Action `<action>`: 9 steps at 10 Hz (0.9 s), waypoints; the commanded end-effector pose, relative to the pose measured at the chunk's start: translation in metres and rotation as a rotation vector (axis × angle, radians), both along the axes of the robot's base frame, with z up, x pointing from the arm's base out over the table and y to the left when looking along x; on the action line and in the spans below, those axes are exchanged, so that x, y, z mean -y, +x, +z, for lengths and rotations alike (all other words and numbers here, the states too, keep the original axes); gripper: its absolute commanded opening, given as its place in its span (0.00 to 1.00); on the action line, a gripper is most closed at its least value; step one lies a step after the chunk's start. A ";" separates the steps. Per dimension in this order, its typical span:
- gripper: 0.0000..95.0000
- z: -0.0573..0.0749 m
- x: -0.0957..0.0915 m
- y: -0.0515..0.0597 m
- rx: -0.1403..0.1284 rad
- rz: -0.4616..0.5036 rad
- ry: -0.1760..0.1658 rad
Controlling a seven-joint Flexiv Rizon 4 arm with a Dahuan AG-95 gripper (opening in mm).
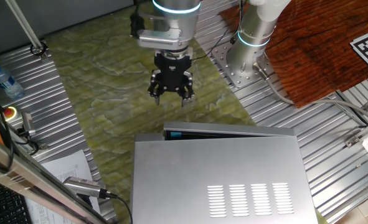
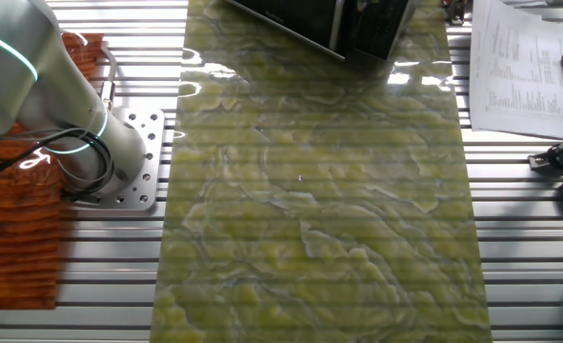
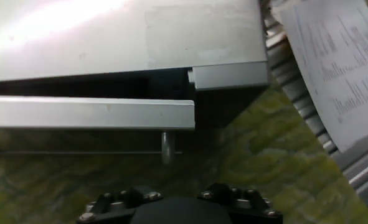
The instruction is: Open the microwave door
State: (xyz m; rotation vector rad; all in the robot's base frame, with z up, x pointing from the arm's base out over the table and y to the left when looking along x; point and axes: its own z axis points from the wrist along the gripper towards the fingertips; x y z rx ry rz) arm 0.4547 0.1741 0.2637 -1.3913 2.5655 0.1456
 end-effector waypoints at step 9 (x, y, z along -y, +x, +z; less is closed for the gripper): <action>0.20 -0.001 0.013 0.011 -0.049 -0.224 0.020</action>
